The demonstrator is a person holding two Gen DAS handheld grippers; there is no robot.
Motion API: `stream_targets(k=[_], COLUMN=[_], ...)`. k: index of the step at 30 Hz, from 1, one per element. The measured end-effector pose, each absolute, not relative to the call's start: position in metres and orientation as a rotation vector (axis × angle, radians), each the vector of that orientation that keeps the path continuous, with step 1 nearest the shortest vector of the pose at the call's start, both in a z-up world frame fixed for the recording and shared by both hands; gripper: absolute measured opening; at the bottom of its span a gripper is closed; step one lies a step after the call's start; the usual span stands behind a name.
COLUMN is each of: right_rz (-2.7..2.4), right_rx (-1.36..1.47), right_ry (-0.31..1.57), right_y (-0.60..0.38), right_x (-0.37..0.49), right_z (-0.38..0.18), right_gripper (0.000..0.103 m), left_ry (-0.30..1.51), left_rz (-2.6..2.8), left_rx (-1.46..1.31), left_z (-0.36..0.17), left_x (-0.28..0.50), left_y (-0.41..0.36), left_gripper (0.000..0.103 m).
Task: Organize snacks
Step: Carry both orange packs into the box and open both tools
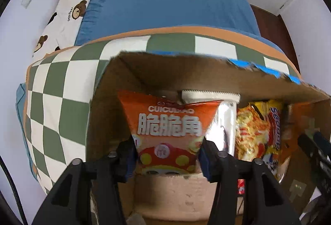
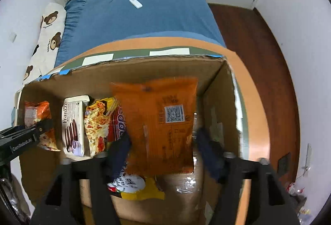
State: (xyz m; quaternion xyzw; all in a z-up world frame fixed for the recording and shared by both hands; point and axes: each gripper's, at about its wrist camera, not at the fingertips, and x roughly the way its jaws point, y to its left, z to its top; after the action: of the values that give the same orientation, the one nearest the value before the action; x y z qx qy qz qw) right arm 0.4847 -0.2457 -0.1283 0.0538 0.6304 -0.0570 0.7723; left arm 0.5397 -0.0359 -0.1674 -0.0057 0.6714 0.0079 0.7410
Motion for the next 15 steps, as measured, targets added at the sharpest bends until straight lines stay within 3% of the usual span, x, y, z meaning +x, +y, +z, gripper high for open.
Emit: stream_targets(k=[1,5,15], right_rz=[-0.127,-0.124,-0.088], right_rx=[0.117,0.113,0.146], right_ry=[1.369,1.380,1.393], right_y=[-0.245,-0.239,-0.230], right_x=[0.486,0.490,0.461], right_z=[-0.128,-0.130,-0.125], right_gripper=[0.094,0.095,0.096], left_ry=[1.470,1.458,1.396], left_rz=[0.015,-0.017,-0.076], left_rx=[-0.014,-0.042,-0.059], left_z=[-0.169,-0.167,-0.132], left_x=[0.542,0.546,0.511], left_y=[-0.035,-0.034,-0.039], left_gripper=[0.078,0.090,0.092])
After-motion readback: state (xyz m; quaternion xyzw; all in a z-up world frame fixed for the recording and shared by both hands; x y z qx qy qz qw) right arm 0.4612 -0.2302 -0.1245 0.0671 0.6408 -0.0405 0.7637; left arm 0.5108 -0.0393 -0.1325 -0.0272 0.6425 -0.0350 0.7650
